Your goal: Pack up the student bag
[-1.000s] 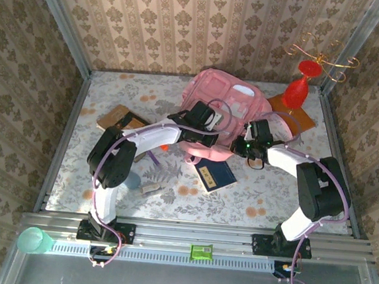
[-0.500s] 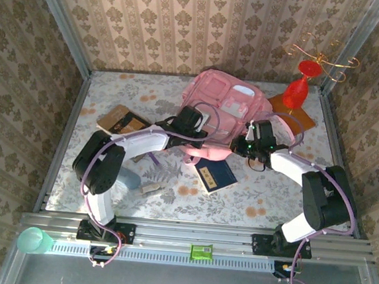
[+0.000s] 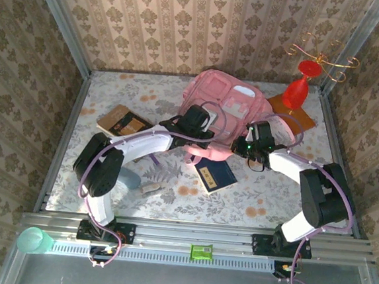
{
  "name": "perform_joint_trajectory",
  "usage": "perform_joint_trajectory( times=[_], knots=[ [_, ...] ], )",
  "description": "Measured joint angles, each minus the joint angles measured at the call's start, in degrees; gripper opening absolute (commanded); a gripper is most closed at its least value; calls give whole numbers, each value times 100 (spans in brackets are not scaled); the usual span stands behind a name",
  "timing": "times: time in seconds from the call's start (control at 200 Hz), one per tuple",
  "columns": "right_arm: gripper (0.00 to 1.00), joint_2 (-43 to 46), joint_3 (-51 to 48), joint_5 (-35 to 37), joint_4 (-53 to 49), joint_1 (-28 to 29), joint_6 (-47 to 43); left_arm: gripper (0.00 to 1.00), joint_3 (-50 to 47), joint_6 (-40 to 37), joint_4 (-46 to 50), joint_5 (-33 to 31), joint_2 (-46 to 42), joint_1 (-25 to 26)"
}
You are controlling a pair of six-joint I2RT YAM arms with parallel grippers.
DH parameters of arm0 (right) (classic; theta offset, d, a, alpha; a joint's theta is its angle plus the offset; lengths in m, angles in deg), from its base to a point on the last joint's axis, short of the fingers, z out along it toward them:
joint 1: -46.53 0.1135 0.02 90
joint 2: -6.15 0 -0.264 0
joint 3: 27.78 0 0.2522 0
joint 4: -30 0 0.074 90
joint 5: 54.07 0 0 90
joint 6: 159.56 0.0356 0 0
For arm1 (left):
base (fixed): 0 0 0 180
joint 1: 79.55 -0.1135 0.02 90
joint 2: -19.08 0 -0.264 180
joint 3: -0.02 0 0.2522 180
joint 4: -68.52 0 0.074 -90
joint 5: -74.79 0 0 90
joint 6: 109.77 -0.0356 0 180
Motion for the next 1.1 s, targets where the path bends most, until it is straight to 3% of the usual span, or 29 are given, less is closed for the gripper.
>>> perform_joint_trajectory(
  times=[0.22,0.295,0.415,0.6,0.67,0.79,0.865,1.1],
  knots=[
    [0,4,0,9,2,4,-2,0,-236,-120,-107,-236,-35,-157],
    [0,37,-22,42,-4,-4,-31,0,-708,-201,-236,-229,-304,-476],
    [0,61,-166,227,-46,-227,-63,0,-935,-238,66,-789,-568,-1069],
    [0,52,-195,221,59,-111,85,0,-540,-153,-55,-638,-245,-251],
    [0,39,-195,219,107,-44,87,0,-542,-96,-90,-376,-260,-157],
    [0,26,-195,212,131,-22,85,33,-538,133,-227,240,-315,-378],
    [0,0,-195,208,153,-20,85,44,-439,256,-221,540,-302,-503],
    [0,-20,-195,190,166,-20,83,54,396,551,92,1150,295,-597]
  ],
)
